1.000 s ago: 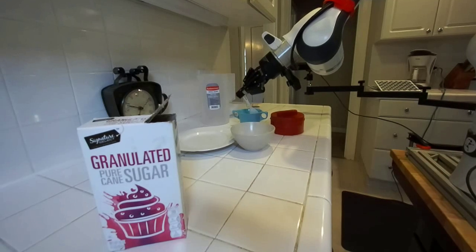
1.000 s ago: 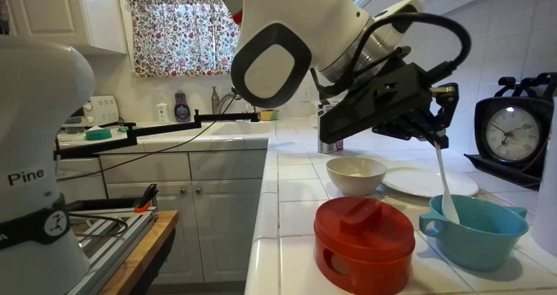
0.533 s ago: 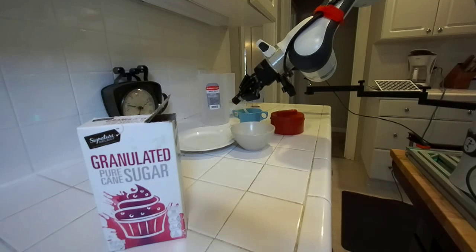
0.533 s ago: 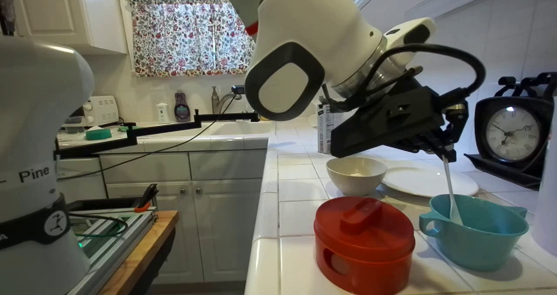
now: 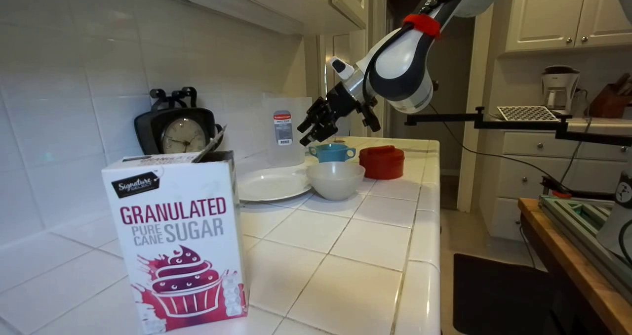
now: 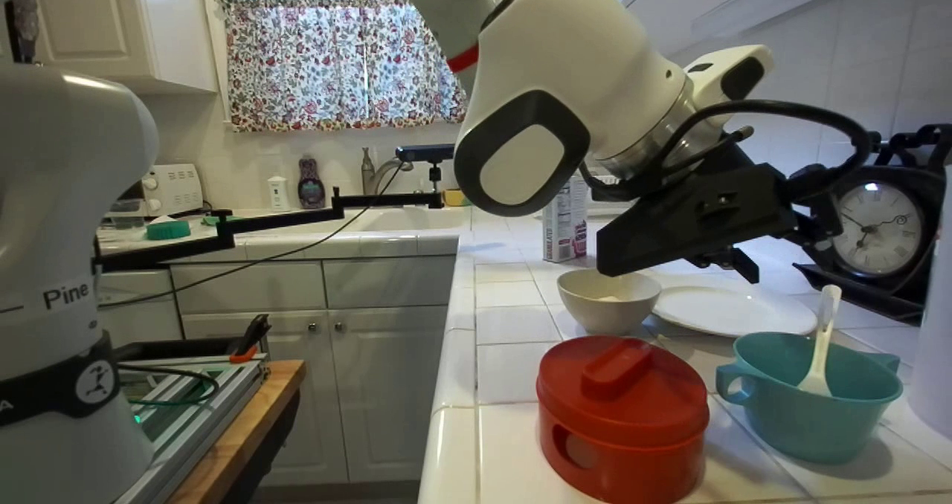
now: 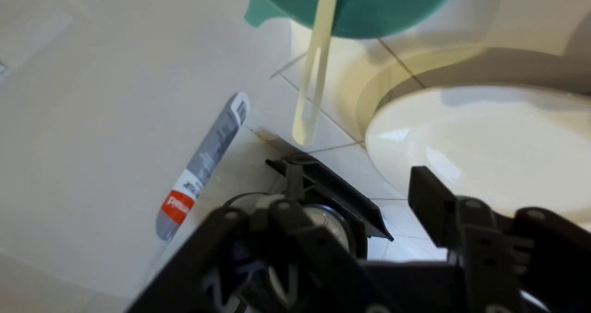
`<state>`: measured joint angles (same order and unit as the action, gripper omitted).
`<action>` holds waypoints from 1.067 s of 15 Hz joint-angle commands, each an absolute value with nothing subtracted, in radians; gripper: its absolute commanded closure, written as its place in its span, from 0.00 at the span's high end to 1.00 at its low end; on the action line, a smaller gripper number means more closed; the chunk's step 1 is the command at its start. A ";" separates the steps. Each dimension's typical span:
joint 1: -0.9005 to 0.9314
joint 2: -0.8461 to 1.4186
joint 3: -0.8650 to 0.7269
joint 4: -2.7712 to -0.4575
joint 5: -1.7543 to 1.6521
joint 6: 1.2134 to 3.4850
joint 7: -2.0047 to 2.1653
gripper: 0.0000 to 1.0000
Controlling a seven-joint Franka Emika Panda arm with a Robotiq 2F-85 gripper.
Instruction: Use the spoon in the blue bowl to stir the contents in the grey bowl then place the spoon back
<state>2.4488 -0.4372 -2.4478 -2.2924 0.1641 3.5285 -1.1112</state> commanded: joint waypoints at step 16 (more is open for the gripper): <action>2.442 -0.230 -2.417 -2.395 0.183 3.395 -1.110 1.00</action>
<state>2.4424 -0.2304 -2.4169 -2.3955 0.1829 3.3951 -1.1099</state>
